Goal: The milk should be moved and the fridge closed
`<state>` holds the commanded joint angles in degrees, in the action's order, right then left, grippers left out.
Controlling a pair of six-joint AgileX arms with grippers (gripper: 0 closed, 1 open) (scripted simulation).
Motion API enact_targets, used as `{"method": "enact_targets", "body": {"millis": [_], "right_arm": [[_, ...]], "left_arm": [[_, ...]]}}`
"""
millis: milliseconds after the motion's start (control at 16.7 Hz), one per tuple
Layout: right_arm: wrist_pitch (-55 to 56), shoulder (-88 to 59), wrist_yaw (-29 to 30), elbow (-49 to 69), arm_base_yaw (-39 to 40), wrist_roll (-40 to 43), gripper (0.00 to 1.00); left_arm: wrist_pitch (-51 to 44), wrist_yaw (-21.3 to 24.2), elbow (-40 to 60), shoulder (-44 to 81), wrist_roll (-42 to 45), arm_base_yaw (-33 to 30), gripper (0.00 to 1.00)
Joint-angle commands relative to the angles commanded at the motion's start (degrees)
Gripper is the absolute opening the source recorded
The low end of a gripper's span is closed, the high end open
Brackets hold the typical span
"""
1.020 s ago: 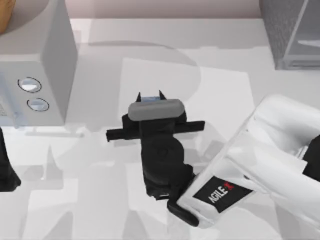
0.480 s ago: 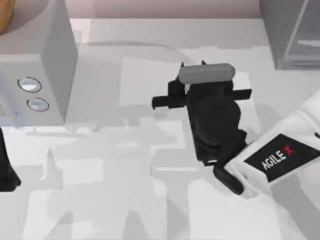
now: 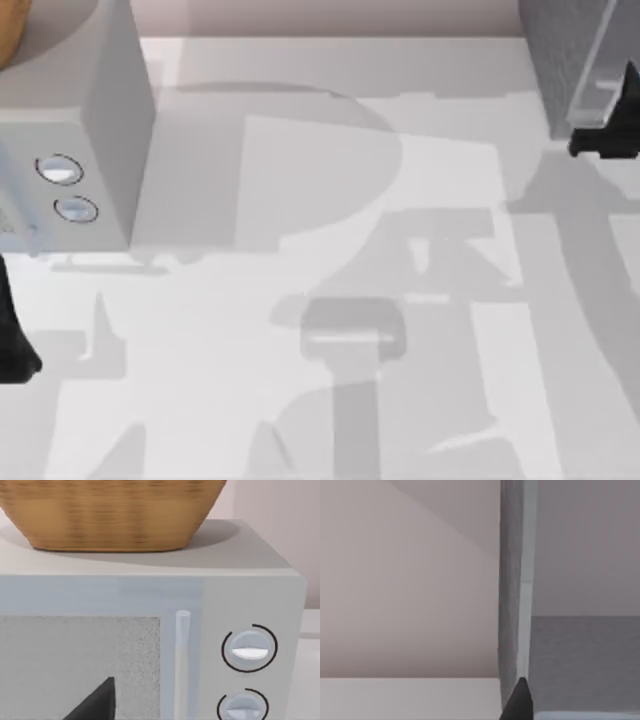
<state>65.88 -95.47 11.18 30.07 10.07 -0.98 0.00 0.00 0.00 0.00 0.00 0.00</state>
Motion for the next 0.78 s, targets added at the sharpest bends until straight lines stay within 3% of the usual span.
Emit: {"method": "enact_targets", "body": {"millis": [240,780], "right_arm": [[-1.9,8.5,-8.2,-7.0,-8.5,0.1,0.0],[-2.1,5.0,-10.0,-3.6,-10.1,0.0,0.0]], "left_arm": [[0.0,0.0,0.0,0.0,0.0,0.0,1.0],[0.0,0.0,0.0,0.0,0.0,0.0,1.0]]}}
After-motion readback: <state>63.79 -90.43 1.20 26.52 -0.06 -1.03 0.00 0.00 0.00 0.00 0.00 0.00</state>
